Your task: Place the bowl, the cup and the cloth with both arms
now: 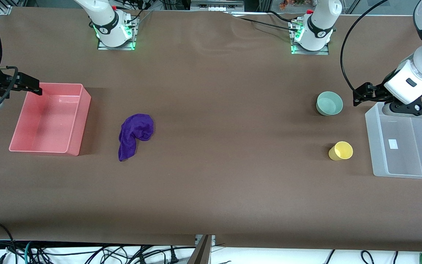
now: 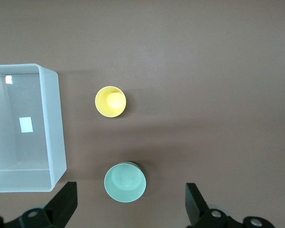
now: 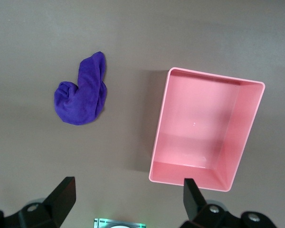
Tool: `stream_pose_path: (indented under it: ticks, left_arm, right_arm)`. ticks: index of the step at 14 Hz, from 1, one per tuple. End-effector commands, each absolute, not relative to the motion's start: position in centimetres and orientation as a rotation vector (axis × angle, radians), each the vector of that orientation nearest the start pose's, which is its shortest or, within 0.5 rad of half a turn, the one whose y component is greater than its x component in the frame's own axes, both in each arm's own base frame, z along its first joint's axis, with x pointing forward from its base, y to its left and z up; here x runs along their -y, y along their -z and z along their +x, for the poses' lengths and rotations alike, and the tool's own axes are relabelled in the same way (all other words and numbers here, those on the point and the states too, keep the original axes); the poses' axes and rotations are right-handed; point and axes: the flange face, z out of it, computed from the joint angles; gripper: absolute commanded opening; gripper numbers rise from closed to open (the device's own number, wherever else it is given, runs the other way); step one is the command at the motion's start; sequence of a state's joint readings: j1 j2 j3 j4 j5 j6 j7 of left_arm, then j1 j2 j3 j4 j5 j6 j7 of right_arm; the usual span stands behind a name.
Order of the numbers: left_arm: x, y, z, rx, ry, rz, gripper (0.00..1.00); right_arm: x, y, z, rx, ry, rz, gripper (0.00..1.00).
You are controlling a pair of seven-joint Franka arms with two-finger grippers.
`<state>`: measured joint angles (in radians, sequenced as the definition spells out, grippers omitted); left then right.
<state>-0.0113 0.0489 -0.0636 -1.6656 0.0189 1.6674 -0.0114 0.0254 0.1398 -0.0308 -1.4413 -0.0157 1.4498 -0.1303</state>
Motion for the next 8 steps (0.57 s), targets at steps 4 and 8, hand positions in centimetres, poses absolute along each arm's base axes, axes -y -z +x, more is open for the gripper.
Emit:
stream_pose_path:
  ticks: [4,8]
  left_arm:
    - [4.14,-56.79,57.16,-0.1,-0.107,-3.123,1.0]
    - [4.26,-56.22,56.52,-0.138,-0.188,-3.117,1.0]
  right_arm:
    - [0.81,-59.91,58.36,0.206,-0.196,-3.144,1.0]
    - [0.81,-59.91,58.36,0.206,-0.196,-3.144,1.0]
